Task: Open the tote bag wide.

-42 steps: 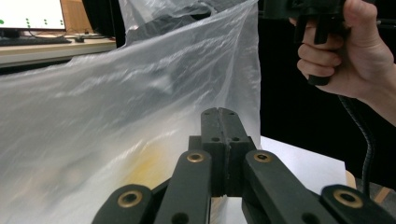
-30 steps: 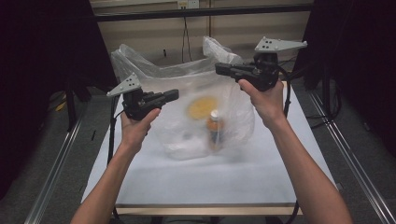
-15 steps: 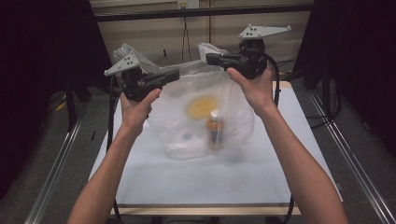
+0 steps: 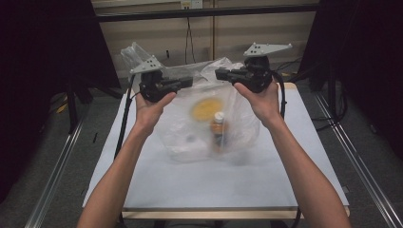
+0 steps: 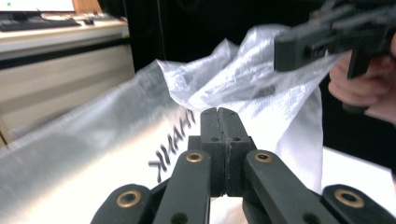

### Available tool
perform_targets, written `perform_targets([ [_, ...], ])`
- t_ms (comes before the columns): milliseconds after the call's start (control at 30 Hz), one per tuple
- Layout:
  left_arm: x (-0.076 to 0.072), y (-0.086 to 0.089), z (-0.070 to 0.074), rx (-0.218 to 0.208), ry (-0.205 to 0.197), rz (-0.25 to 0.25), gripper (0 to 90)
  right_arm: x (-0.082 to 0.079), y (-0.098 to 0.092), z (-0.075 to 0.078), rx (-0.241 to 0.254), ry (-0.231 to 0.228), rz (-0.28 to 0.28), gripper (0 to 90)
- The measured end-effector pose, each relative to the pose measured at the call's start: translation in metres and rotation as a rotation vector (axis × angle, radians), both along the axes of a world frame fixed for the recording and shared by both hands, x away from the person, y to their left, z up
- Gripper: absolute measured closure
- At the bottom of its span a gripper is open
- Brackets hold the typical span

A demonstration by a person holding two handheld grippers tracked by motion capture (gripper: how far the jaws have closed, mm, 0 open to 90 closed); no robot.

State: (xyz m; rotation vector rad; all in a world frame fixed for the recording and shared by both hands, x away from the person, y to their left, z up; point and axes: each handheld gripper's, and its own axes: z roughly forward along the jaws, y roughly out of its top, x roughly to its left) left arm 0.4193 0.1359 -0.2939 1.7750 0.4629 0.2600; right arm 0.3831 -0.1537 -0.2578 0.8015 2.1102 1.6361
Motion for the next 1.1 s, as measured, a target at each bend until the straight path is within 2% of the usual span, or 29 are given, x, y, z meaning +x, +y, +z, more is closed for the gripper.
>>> perform_targets([
  [67, 0.001, -0.002, -0.005, 0.006, 0.008, -0.005, 90.0, -0.001, -0.002, -0.010, -0.019, 0.014, -0.010, 90.0],
  [100, 0.002, -0.003, -0.012, -0.007, 0.026, -0.012, 90.0, -0.001, -0.004, -0.012, -0.014, 0.017, -0.011, 90.0],
  [133, 0.002, -0.005, -0.015, 0.000, 0.032, -0.010, 90.0, -0.001, -0.005, -0.016, -0.004, 0.025, -0.007, 90.0],
  [200, 0.002, -0.008, -0.021, 0.013, 0.043, -0.012, 90.0, -0.002, -0.006, -0.022, -0.015, 0.032, -0.009, 90.0],
  [300, 0.001, -0.010, -0.026, -0.003, 0.052, -0.029, 90.0, -0.003, -0.010, -0.032, -0.009, 0.045, -0.010, 90.0],
  [333, -0.001, -0.011, -0.030, 0.007, 0.053, -0.027, 90.0, -0.004, -0.011, -0.035, -0.008, 0.052, -0.012, 90.0],
  [433, -0.001, -0.011, -0.037, 0.002, 0.070, -0.037, 90.0, -0.006, -0.018, -0.046, 0.000, 0.064, -0.027, 90.0],
  [567, 0.002, -0.012, -0.045, 0.034, 0.088, -0.031, 90.0, -0.009, -0.020, -0.060, -0.005, 0.084, -0.035, 90.0],
  [600, 0.004, -0.013, -0.051, 0.021, 0.105, -0.035, 90.0, -0.009, -0.021, -0.063, -0.005, 0.088, -0.034, 90.0],
  [700, 0.004, -0.016, -0.055, 0.032, 0.111, -0.033, 90.0, -0.010, -0.023, -0.070, -0.003, 0.097, -0.041, 90.0],
  [733, 0.006, -0.019, -0.059, 0.051, 0.110, -0.043, 90.0, -0.009, -0.023, -0.072, -0.005, 0.101, -0.046, 90.0],
  [833, 0.008, -0.022, -0.063, 0.047, 0.122, -0.045, 90.0, -0.008, -0.022, -0.074, 0.002, 0.105, -0.048, 90.0],
  [933, 0.003, -0.029, -0.069, 0.057, 0.129, -0.065, 90.0, -0.008, -0.021, -0.078, -0.018, 0.112, -0.046, 90.0],
  [1000, 0.001, -0.031, -0.071, 0.046, 0.133, -0.084, 90.0, -0.008, -0.021, -0.081, -0.017, 0.120, -0.043, 90.0],
  [1033, -0.001, -0.034, -0.074, 0.049, 0.128, -0.093, 90.0, -0.011, -0.022, -0.089, -0.027, 0.130, -0.050, 90.0],
  [1100, -0.005, -0.039, -0.080, 0.072, 0.133, -0.097, 90.0, -0.012, -0.023, -0.094, -0.047, 0.139, -0.053, 90.0],
])
